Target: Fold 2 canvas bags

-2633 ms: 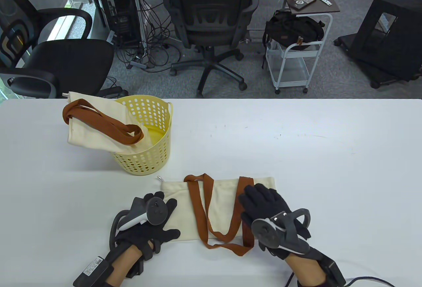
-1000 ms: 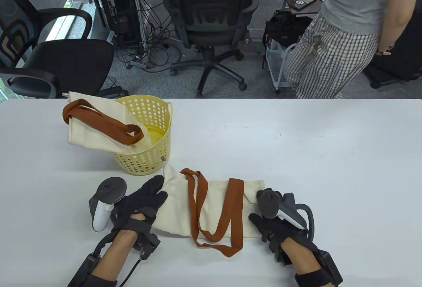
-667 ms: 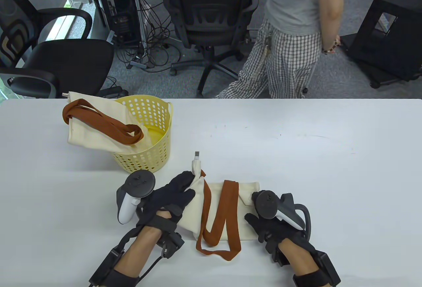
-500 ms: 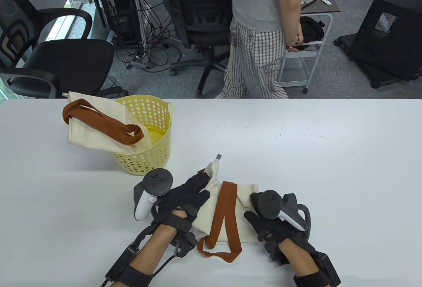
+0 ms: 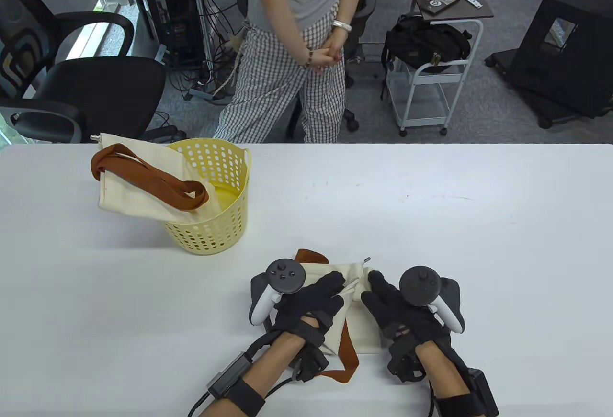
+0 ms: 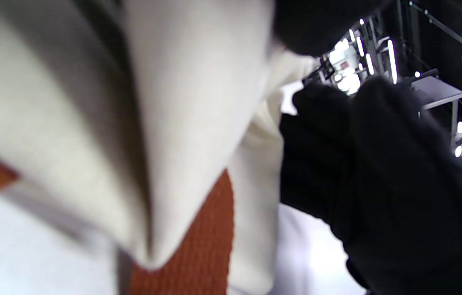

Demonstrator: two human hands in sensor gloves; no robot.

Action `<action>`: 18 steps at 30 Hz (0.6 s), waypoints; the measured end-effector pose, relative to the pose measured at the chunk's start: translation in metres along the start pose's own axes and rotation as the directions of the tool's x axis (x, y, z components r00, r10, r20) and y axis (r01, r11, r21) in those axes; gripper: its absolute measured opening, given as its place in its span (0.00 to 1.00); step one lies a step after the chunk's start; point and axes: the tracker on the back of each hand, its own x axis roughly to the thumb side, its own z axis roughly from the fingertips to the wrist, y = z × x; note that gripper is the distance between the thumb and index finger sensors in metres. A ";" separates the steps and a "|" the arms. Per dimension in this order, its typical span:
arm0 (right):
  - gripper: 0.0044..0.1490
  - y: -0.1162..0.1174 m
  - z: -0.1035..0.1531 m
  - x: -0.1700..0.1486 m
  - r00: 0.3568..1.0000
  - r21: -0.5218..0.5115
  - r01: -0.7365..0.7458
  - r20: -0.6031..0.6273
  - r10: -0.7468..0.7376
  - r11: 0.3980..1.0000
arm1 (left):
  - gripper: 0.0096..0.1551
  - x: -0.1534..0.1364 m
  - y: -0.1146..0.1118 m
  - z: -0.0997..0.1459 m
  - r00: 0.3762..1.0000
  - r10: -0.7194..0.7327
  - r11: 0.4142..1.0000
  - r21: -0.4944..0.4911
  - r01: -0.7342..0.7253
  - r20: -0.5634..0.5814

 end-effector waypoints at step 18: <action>0.51 0.030 0.015 0.041 0.840 -0.029 -0.540 0.043 0.541 0.841 | 0.36 0.005 0.003 0.008 0.996 0.053 0.998 -0.042 -0.050 0.070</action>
